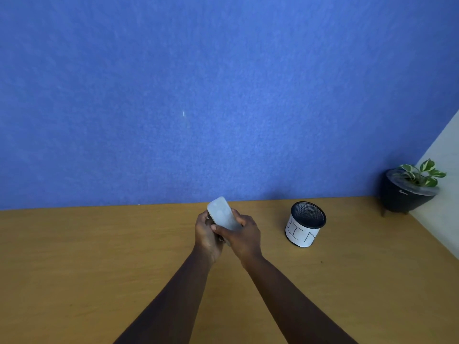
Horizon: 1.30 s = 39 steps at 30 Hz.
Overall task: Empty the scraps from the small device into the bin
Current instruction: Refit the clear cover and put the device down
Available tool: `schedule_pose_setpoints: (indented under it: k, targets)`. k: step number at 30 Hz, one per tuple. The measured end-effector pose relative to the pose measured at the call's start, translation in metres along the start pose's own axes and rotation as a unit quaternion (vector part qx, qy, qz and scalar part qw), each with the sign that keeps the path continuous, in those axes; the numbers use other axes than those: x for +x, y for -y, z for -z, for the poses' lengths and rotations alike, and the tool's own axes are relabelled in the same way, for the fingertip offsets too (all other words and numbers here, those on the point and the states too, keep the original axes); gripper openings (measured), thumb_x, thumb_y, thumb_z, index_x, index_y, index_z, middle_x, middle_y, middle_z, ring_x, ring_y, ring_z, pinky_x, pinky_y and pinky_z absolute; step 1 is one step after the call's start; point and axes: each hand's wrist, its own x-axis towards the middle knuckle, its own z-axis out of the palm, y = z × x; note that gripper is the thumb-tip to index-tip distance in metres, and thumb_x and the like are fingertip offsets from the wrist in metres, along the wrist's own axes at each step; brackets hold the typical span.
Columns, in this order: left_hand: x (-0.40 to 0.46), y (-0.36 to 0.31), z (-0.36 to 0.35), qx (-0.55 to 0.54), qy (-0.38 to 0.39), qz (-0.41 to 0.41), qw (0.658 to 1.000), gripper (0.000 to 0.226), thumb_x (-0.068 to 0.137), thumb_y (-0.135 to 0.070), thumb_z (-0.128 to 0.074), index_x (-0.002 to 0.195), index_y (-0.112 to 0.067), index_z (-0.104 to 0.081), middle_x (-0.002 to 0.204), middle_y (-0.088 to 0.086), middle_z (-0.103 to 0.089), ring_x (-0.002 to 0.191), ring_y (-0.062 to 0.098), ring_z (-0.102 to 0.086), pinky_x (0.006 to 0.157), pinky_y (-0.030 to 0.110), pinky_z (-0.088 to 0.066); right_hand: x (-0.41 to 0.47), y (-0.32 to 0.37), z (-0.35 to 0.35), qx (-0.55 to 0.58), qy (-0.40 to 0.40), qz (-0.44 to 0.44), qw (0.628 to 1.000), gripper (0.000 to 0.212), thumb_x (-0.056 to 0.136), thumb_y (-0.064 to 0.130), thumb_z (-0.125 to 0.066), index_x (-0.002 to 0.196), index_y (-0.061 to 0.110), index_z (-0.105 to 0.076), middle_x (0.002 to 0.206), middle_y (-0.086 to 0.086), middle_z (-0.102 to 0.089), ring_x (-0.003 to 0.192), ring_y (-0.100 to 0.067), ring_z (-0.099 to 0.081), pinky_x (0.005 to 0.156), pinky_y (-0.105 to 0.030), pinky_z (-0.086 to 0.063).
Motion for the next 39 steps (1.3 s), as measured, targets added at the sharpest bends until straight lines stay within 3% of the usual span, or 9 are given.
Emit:
schedule_pose_setpoints:
  k: [8,14,17,19,24,27,31,35,39]
  targets:
    - [-0.002,-0.002,-0.002,-0.016,0.012,-0.003,1.000,0.049,0.096,-0.040,-0.024,0.095,-0.011,-0.063,0.088,0.010,-0.065,0.083,0.024,-0.061,0.070,0.032,-0.047,0.001,0.003,0.009,-0.068,0.029,0.037,0.997,0.070,0.063,0.033,-0.081,0.126,0.017,-0.054,0.121,-0.003,-0.058,0.113,-0.015,-0.053,0.092,-0.028,-0.045]
    - [-0.004,-0.003,-0.007,0.040,0.042,0.003,0.998,0.049,0.098,-0.037,-0.022,0.105,-0.009,-0.062,0.093,0.008,-0.066,0.087,0.022,-0.061,0.075,0.031,-0.045,0.005,0.005,0.015,-0.147,0.010,0.065,0.987,0.065,0.061,0.033,-0.080,0.120,0.016,-0.059,0.109,-0.006,-0.065,0.098,-0.016,-0.058,0.075,-0.024,-0.043]
    - [-0.003,-0.004,-0.017,0.132,-0.031,-0.044,0.990,0.045,0.100,-0.037,-0.023,0.115,-0.009,-0.055,0.100,0.007,-0.059,0.085,0.017,-0.055,0.066,0.029,-0.043,0.008,0.006,0.017,-0.187,-0.036,0.088,0.978,0.058,0.061,0.037,-0.078,0.113,0.018,-0.061,0.104,-0.006,-0.064,0.094,-0.019,-0.060,0.068,-0.024,-0.038]
    - [-0.002,-0.005,-0.022,0.142,-0.102,-0.105,0.979,0.041,0.099,-0.041,-0.027,0.101,-0.008,-0.052,0.091,0.005,-0.051,0.073,0.013,-0.047,0.060,0.027,-0.039,0.011,0.007,0.018,-0.207,-0.060,0.096,0.972,0.057,0.062,0.039,-0.077,0.112,0.017,-0.060,0.105,-0.006,-0.064,0.095,-0.020,-0.059,0.066,-0.022,-0.034]
    - [-0.006,-0.005,-0.022,0.157,-0.135,-0.168,0.964,0.030,0.088,-0.036,-0.060,0.069,-0.015,-0.053,0.064,0.000,-0.055,0.056,0.014,-0.055,0.049,0.025,-0.047,0.013,0.006,0.020,-0.244,-0.081,0.102,0.961,0.056,0.064,0.043,-0.074,0.111,0.016,-0.058,0.105,-0.006,-0.062,0.094,-0.019,-0.059,0.064,-0.022,-0.030]
    - [-0.006,-0.004,-0.024,0.166,-0.154,-0.173,0.958,0.023,0.081,-0.023,-0.071,0.066,-0.012,-0.057,0.062,0.002,-0.060,0.055,0.016,-0.058,0.043,0.021,-0.049,0.012,0.004,0.020,-0.239,-0.092,0.104,0.961,0.057,0.065,0.045,-0.074,0.110,0.015,-0.058,0.105,-0.006,-0.062,0.094,-0.019,-0.059,0.064,-0.021,-0.030]
    - [-0.004,-0.003,-0.028,0.189,-0.187,-0.172,0.948,0.021,0.079,-0.015,-0.073,0.061,-0.013,-0.062,0.058,0.004,-0.061,0.053,0.018,-0.055,0.056,0.029,-0.052,0.010,0.001,0.019,-0.237,-0.097,0.112,0.960,0.058,0.065,0.044,-0.075,0.112,0.015,-0.057,0.106,-0.006,-0.061,0.093,-0.020,-0.059,0.064,-0.022,-0.032]
    - [-0.005,-0.004,-0.027,0.195,-0.193,-0.190,0.943,0.012,0.080,-0.011,-0.071,0.074,-0.004,-0.064,0.066,0.008,-0.062,0.054,0.018,-0.056,0.054,0.028,-0.051,0.011,-0.002,0.021,-0.224,-0.079,0.117,0.964,0.063,0.062,0.043,-0.078,0.114,0.015,-0.057,0.105,-0.004,-0.061,0.093,-0.019,-0.058,0.065,-0.022,-0.032]
    - [-0.006,-0.005,-0.026,0.196,-0.177,-0.207,0.942,0.010,0.082,-0.008,-0.069,0.076,-0.004,-0.063,0.064,0.007,-0.061,0.057,0.018,-0.057,0.057,0.029,-0.055,0.018,0.004,0.028,-0.069,-0.054,0.064,0.994,0.041,0.070,0.037,-0.075,0.105,0.016,-0.068,0.095,-0.001,-0.069,0.088,-0.017,-0.064,0.071,-0.028,-0.049]
